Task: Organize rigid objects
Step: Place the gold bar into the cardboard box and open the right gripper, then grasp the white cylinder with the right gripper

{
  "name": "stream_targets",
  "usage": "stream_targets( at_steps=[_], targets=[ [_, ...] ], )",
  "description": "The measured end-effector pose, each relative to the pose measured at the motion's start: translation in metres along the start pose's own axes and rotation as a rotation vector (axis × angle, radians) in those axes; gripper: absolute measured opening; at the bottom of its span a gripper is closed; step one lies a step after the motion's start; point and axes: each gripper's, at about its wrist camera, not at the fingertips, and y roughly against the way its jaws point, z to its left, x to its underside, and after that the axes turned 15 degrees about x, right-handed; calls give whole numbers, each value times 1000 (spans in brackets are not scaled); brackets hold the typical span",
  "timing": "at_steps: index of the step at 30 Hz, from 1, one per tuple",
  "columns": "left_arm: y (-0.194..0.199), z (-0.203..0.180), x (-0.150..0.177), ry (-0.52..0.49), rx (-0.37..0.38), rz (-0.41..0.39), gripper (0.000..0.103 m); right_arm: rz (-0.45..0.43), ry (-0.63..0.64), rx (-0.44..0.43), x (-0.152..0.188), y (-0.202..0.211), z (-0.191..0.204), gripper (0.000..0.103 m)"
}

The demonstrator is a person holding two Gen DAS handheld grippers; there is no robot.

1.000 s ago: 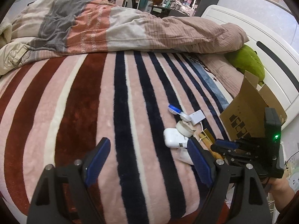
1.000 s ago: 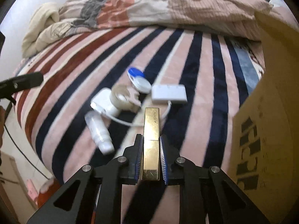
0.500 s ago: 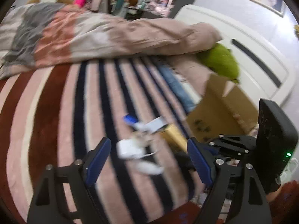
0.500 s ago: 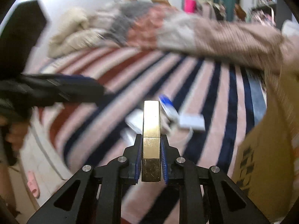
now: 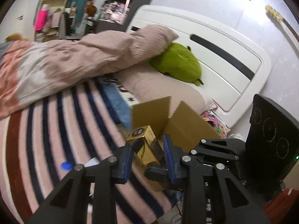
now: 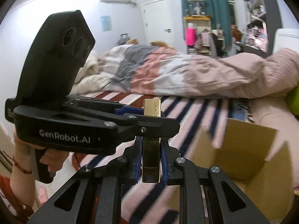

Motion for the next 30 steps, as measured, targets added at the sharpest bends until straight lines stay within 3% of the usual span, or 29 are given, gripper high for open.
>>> stream_targets(
  at_steps=[6, 12, 14, 15, 16, 18, 21, 23, 27, 30],
  targets=[
    [-78, 6, -19, 85, 53, 134, 28, 113, -63, 91, 8, -2, -61, 13],
    [-115, 12, -14, 107, -8, 225, 28, 269, -84, 75, 22, -32, -87, 13],
    [-114, 13, -14, 108, -22, 228, 33, 298, -72, 89, 24, -36, -87, 13],
    [-112, 13, -14, 108, -30, 221, 43, 313, -68, 103, 26, -37, -87, 13],
    [-110, 13, -14, 104, -37, 211, 55, 324, -63, 120, 27, -38, -87, 14],
    [-96, 14, -16, 93, -59, 181, 64, 329, -66, 142, 28, -37, -89, 17],
    [-65, 14, -18, 81, -99, 127, 69, 310, -66, 147, 26, -32, -84, 26],
    [-35, 17, -16, 74, -135, 70, 74, 272, -57, 142, 20, -24, -74, 27],
    [27, 27, -1, 65, -251, -21, 81, 171, 1, 27, 9, -2, -29, 32],
    [66, 44, 22, 69, -355, -53, 82, 152, 61, -80, 6, -5, 13, 37]
  ],
)
